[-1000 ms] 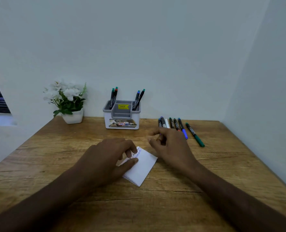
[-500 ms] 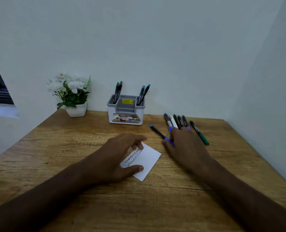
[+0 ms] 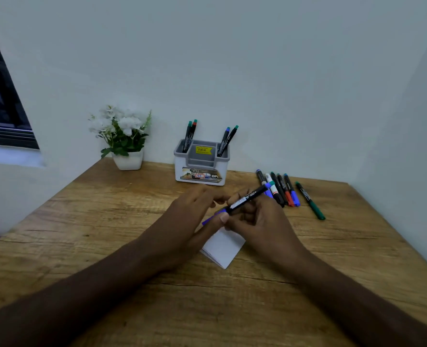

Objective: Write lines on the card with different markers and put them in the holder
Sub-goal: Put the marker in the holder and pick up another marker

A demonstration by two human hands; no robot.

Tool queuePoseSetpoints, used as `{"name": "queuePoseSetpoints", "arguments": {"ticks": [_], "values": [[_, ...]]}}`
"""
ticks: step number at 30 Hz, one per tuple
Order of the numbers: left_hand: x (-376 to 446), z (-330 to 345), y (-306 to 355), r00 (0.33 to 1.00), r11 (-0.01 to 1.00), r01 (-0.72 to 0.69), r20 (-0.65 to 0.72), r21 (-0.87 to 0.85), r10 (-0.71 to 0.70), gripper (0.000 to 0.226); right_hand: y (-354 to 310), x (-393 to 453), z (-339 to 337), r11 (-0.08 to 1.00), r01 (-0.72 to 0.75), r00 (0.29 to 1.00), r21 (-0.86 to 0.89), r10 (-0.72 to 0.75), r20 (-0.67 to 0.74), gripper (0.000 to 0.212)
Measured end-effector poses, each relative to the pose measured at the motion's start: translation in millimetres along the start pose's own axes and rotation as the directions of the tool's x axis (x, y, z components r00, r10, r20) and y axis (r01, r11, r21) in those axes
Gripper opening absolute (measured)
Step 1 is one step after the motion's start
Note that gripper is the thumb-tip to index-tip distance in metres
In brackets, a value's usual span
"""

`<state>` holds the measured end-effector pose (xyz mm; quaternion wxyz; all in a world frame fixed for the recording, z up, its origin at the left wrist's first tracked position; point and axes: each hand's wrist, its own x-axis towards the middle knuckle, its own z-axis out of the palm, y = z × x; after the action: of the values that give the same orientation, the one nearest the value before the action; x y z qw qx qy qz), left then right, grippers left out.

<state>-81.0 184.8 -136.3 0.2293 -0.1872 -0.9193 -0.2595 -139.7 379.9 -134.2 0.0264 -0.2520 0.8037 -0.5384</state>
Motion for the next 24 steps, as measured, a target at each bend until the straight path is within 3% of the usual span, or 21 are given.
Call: {"name": "queuePoseSetpoints", "arguments": {"ticks": [5, 9, 12, 14, 19, 21, 24], "values": [[4.8, -6.0, -9.1, 0.999, 0.990, -0.048, 0.024, 0.132, 0.045, 0.032, 0.0, -5.3, 9.1, 0.969, -0.147, 0.975, 0.200, 0.108, 0.195, 0.042], [9.3, -10.7, -21.9, 0.999, 0.975, -0.036, 0.038, 0.219, 0.028, 0.024, -3.8, -4.5, 8.0, 0.947, -0.203, 0.958, 0.248, 0.140, 0.249, 0.045], [12.1, -12.9, -23.9, 0.997, 0.988, 0.073, -0.005, 0.137, -0.073, 0.015, -5.3, -4.1, 8.6, 0.953, -0.198, 0.961, 0.230, 0.142, 0.239, 0.048], [10.1, -14.1, -19.5, 0.994, 0.994, 0.104, 0.036, 0.010, -0.105, 0.007, -5.5, -3.6, 9.2, 0.966, -0.167, 0.963, 0.199, 0.116, 0.244, 0.057], [3.0, -13.9, -8.1, 0.995, 0.992, 0.044, 0.099, -0.114, -0.032, 0.016, -2.0, -2.2, 9.7, 0.966, -0.102, 0.965, 0.237, 0.039, 0.259, 0.061], [1.0, -12.4, -9.6, 0.983, 0.999, 0.032, 0.180, -0.020, -0.028, 0.027, -1.2, -0.4, 10.3, 0.963, -0.093, 0.963, 0.252, 0.023, 0.267, 0.061], [-0.8, -11.5, -9.5, 0.973, 0.968, 0.005, 0.221, 0.252, -0.062, 0.045, -3.1, 1.1, 11.4, 0.986, -0.025, 0.958, 0.165, -0.024, 0.287, 0.050]]}}
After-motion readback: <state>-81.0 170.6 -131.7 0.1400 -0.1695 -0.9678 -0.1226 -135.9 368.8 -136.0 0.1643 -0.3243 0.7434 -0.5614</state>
